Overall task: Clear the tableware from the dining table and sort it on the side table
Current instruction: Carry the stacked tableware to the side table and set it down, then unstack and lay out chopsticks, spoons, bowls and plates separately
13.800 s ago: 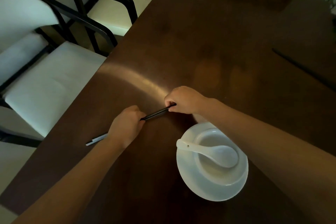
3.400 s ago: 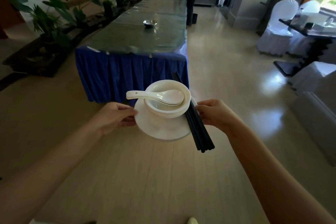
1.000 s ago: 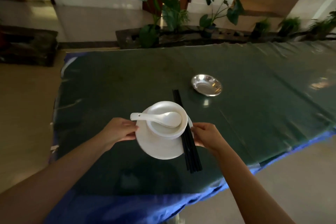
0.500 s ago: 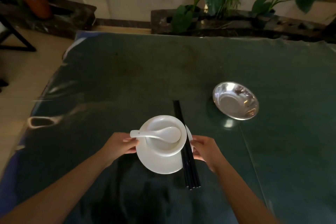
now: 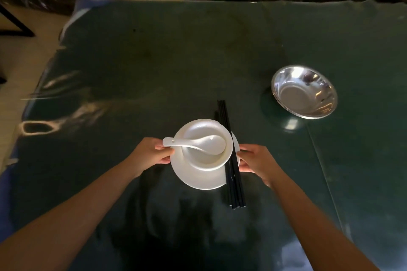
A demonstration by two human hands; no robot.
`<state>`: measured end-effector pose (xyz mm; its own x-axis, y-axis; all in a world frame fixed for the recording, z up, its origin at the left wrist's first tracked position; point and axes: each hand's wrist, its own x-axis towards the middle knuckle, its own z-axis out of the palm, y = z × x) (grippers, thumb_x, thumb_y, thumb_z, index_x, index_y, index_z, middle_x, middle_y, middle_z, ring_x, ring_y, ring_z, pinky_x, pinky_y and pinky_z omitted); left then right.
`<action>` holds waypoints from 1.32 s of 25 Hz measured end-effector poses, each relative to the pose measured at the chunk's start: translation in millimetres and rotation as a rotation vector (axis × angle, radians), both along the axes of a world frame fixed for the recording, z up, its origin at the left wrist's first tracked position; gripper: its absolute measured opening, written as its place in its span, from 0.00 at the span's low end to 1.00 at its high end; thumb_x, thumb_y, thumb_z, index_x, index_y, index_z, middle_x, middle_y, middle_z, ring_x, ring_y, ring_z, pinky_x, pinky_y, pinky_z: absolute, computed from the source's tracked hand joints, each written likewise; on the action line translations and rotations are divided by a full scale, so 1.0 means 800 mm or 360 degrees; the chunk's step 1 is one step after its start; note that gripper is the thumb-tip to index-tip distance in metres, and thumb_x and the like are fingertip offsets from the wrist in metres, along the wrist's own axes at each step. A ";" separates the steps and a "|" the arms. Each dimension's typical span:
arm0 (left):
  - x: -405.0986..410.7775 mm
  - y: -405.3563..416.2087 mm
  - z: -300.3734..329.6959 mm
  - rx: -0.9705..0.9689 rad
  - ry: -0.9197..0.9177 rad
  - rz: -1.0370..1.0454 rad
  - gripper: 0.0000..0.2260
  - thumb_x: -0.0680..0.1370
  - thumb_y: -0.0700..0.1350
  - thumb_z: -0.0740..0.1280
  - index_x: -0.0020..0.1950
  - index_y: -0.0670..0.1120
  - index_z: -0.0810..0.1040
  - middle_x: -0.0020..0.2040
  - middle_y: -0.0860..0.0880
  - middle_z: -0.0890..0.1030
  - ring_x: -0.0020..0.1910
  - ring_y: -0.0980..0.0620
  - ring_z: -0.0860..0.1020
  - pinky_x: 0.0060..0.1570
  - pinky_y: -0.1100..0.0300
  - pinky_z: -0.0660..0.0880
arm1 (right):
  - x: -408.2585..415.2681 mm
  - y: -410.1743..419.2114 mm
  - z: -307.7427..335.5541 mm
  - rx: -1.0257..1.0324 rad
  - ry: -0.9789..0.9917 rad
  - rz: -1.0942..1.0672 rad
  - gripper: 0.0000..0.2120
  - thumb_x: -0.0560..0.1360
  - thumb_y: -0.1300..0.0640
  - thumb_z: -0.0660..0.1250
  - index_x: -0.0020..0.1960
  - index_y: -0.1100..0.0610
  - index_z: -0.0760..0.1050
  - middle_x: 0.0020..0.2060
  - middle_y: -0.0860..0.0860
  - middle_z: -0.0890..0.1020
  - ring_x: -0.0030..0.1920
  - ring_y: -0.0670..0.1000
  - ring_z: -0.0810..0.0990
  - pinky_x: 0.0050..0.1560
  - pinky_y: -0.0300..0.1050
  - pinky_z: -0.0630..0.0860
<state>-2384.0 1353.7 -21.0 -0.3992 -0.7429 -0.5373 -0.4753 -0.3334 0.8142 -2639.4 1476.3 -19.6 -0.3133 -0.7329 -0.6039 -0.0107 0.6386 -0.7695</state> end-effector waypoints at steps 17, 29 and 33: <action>-0.033 0.149 0.023 0.0993 0.0212 0.0135 0.10 0.80 0.38 0.57 0.54 0.37 0.77 0.50 0.41 0.83 0.49 0.48 0.83 0.47 0.60 0.80 | -0.039 -0.123 0.014 -0.0011 -0.0310 -0.0109 0.13 0.76 0.58 0.65 0.57 0.63 0.75 0.50 0.57 0.82 0.49 0.53 0.82 0.51 0.45 0.78; -0.115 0.180 0.011 0.1393 0.0739 0.0401 0.12 0.79 0.37 0.56 0.57 0.40 0.76 0.51 0.41 0.84 0.54 0.45 0.81 0.57 0.51 0.75 | -0.034 -0.136 0.008 0.0022 -0.0573 -0.0059 0.07 0.76 0.61 0.64 0.51 0.62 0.77 0.41 0.54 0.85 0.44 0.51 0.84 0.47 0.45 0.79; -0.118 0.178 0.017 0.1290 0.0693 0.0327 0.12 0.79 0.37 0.56 0.59 0.37 0.75 0.53 0.39 0.83 0.53 0.45 0.81 0.54 0.53 0.77 | -0.047 -0.123 0.015 -0.0044 -0.0562 -0.0307 0.03 0.75 0.67 0.64 0.47 0.62 0.75 0.40 0.56 0.82 0.39 0.50 0.83 0.34 0.39 0.81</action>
